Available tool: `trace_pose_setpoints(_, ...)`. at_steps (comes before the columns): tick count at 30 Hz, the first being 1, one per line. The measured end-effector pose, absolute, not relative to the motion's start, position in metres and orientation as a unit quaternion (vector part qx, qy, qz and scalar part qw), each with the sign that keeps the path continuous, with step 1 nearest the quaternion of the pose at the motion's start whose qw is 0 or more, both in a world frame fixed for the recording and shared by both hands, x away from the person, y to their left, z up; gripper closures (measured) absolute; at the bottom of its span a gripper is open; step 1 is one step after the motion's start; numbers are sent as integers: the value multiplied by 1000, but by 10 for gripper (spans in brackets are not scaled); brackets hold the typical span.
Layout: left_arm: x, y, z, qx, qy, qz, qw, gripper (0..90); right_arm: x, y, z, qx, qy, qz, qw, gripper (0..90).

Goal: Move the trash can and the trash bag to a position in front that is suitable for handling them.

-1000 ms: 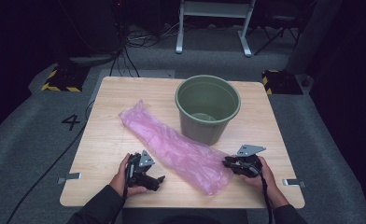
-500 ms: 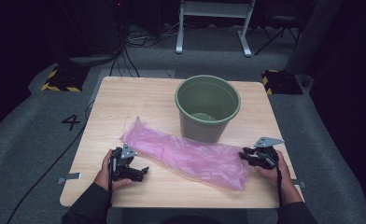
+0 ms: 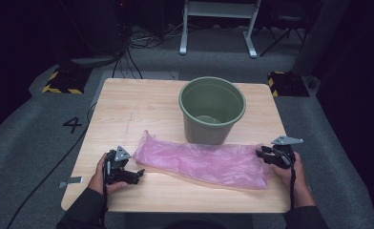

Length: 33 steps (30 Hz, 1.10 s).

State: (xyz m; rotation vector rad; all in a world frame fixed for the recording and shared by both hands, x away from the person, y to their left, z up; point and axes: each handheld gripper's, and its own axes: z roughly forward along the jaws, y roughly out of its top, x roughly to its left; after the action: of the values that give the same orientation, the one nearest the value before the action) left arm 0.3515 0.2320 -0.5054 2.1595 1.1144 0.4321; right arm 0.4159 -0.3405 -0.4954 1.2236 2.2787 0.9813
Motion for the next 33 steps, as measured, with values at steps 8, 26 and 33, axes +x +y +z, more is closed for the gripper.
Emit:
trace_pose_setpoints(8, 352, 233, -505, 827, 424, 167, 329, 4, 411, -338, -486, 435, 806, 341, 210, 350)
trace_pose_setpoints(26, 352, 231, -505, 826, 427, 166, 329, 3, 401, -308, -440, 370, 803, 419, 205, 209)
trace_pose_setpoints(33, 352, 231, -505, 825, 426, 168, 330, 3, 421, -280, -424, 327, 820, 439, 165, 156)
